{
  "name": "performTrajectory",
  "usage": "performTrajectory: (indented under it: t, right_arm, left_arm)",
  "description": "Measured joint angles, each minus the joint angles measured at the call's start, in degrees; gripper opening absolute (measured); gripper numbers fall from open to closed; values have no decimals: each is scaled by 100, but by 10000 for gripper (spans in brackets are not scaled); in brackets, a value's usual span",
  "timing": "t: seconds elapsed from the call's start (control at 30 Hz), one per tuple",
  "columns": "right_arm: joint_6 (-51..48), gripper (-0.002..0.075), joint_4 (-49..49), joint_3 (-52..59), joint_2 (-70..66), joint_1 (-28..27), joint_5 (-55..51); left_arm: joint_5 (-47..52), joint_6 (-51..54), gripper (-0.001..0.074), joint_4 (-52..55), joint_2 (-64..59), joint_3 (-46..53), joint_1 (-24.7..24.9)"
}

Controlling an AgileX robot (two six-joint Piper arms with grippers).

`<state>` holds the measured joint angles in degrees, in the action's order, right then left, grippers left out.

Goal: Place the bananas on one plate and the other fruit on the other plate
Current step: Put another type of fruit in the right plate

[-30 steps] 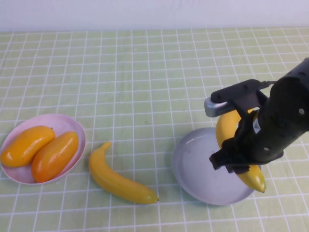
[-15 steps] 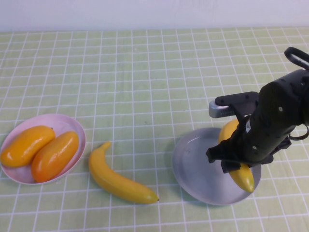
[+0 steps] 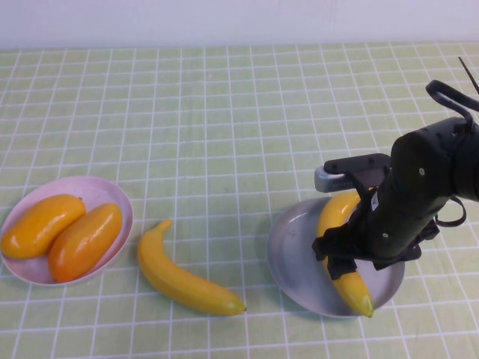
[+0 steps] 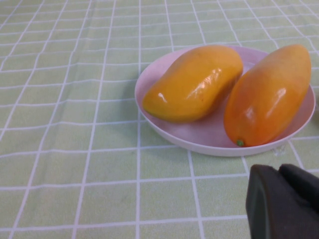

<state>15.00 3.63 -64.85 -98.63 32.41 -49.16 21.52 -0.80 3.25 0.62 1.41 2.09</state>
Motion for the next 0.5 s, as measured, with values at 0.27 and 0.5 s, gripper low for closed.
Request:
performTrajectory:
  t: [0.27,0.5]
  right_arm:
    - [-71,482,157,-532,0,0,-880]
    - [-1592,455,730,-1331,0,626,-1083]
  left_arm:
    - [0,0,4,0,0,0,0]
    - [0,0,4,0,0,0,0]
